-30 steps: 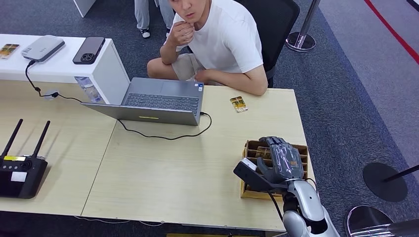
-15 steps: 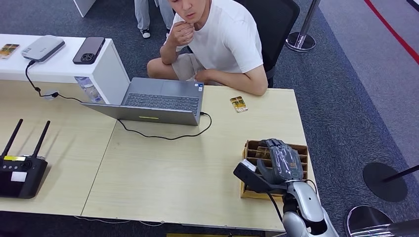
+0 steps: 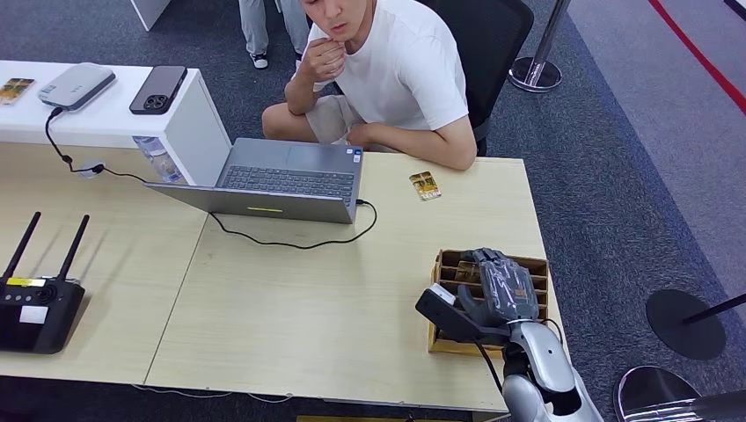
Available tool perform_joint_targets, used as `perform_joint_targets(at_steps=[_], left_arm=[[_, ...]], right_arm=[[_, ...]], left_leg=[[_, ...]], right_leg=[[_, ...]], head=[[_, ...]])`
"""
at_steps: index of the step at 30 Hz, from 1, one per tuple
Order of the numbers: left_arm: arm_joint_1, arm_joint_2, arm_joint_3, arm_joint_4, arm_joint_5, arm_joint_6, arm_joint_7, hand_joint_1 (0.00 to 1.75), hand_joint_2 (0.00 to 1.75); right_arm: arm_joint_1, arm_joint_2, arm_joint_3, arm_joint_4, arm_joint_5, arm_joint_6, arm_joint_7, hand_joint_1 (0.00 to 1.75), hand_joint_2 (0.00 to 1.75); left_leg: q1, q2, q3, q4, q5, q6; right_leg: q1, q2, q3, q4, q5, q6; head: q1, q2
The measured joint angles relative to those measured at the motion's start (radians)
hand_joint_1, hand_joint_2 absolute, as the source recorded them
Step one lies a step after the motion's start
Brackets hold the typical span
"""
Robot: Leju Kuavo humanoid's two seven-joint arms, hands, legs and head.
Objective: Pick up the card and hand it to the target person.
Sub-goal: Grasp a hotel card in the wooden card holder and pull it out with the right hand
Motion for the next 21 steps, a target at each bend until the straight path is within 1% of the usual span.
perform_joint_targets(at_steps=[21], left_arm=[[0.0,0.0,0.0,0.0,0.0,-0.002,0.0,0.0,0.0]], right_arm=[[-0.033,0.0,0.0,0.039,0.0,0.002,0.006,0.77,1.75]], left_leg=[[0.0,0.0,0.0,0.0,0.0,0.0]], right_leg=[[0.0,0.0,0.0,0.0,0.0,0.0]], head=[[0.0,0.0]])
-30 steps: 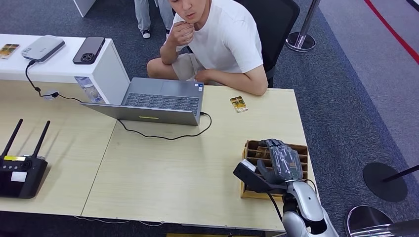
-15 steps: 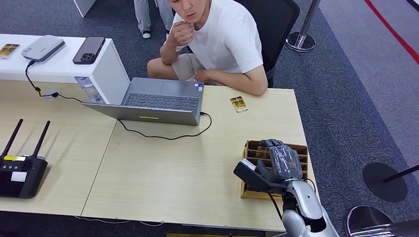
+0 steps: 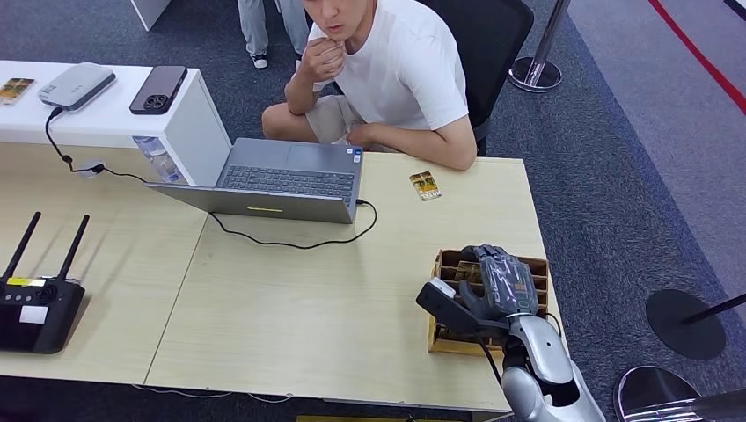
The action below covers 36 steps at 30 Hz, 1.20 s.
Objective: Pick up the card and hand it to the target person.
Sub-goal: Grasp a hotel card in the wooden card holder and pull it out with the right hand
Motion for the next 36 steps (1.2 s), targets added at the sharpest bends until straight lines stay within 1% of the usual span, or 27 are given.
perform_joint_targets(at_steps=[5,17,23,36], left_arm=[[0.0,0.0,0.0,0.0,0.0,0.0,0.002,0.0,0.0],[0.0,0.0,0.0,0.0,0.0,0.0,0.004,0.0,0.0],[-0.001,0.0,0.0,0.0,0.0,0.0,0.005,0.0,0.0],[-0.001,0.0,0.0,0.0,0.0,0.004,0.007,0.0,0.0]], right_arm=[[-0.001,0.0,0.0,0.005,0.0,0.001,0.006,0.8,1.75],[0.002,0.0,0.0,0.007,0.0,0.001,0.011,0.81,1.75],[0.007,0.0,0.0,0.007,0.0,0.002,0.014,0.89,1.75],[0.007,0.0,-0.001,0.007,0.007,0.007,0.014,0.9,1.75]], left_leg=[[0.0,0.0,0.0,0.0,0.0,0.0],[0.0,0.0,0.0,0.0,0.0,0.0],[0.0,0.0,0.0,0.0,0.0,0.0],[0.0,0.0,0.0,0.0,0.0,0.0]], right_leg=[[0.0,0.0,0.0,0.0,0.0,0.0],[0.0,0.0,0.0,0.0,0.0,0.0],[0.0,0.0,0.0,0.0,0.0,0.0],[0.0,0.0,0.0,0.0,0.0,0.0]], head=[[0.0,0.0],[0.0,0.0],[0.0,0.0],[0.0,0.0]])
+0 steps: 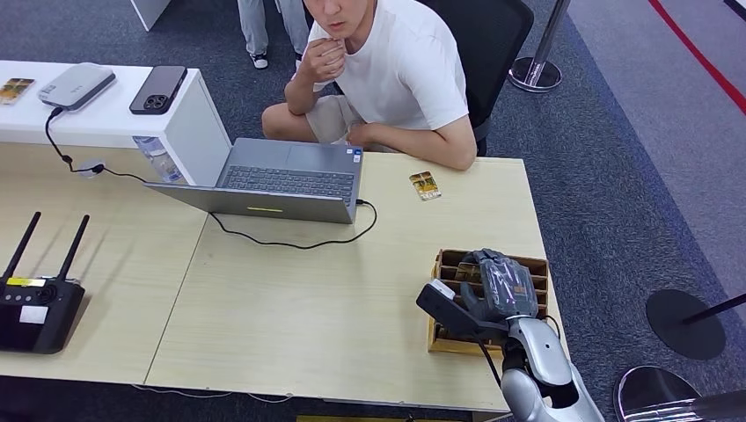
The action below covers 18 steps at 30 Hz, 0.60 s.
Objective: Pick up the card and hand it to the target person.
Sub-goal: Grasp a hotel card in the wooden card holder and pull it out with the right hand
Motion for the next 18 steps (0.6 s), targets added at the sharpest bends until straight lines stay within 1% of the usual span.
perform_joint_targets(at_steps=[18], left_arm=[[-0.001,0.0,-0.001,0.0,0.0,0.012,-0.013,0.0,0.0]], right_arm=[[0.015,0.0,-0.008,-0.012,0.003,-0.002,0.0,1.01,1.75]], left_leg=[[0.0,0.0,0.0,0.0,0.0,0.0]], right_leg=[[0.0,0.0,0.0,0.0,0.0,0.0]], head=[[0.0,0.0]])
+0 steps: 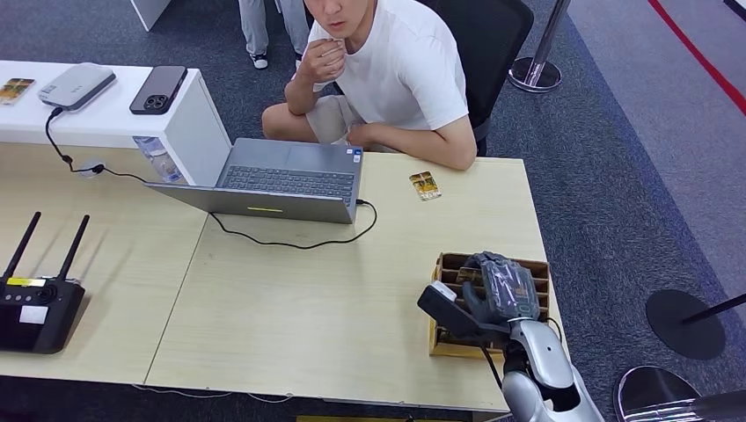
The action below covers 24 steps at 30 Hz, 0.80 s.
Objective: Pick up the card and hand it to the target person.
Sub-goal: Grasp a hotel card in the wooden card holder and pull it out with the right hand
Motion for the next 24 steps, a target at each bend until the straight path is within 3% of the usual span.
perform_joint_targets(at_steps=[11,15,24], left_arm=[[0.0,0.0,0.0,0.0,0.0,0.007,-0.015,0.0,0.0],[0.0,0.0,-0.001,0.0,0.0,0.007,-0.021,0.0,1.75],[0.0,0.0,-0.001,0.002,0.0,0.011,-0.036,0.0,1.75]], right_arm=[[0.005,0.001,-0.008,-0.003,0.002,0.0,-0.002,1.13,1.75],[0.005,0.002,-0.009,-0.003,0.003,0.0,-0.002,1.26,1.75],[0.005,0.002,-0.009,-0.003,0.002,0.0,-0.003,1.33,1.75]], left_leg=[[0.0,0.0,0.0,0.0,0.0,0.0],[0.0,0.0,0.0,0.0,0.0,0.0],[0.0,0.0,0.0,0.0,0.0,0.0]], right_leg=[[0.0,0.0,0.0,0.0,0.0,0.0],[0.0,0.0,0.0,0.0,0.0,0.0],[0.0,0.0,0.0,0.0,0.0,0.0]], head=[[0.0,0.0],[0.0,0.0],[0.0,0.0]])
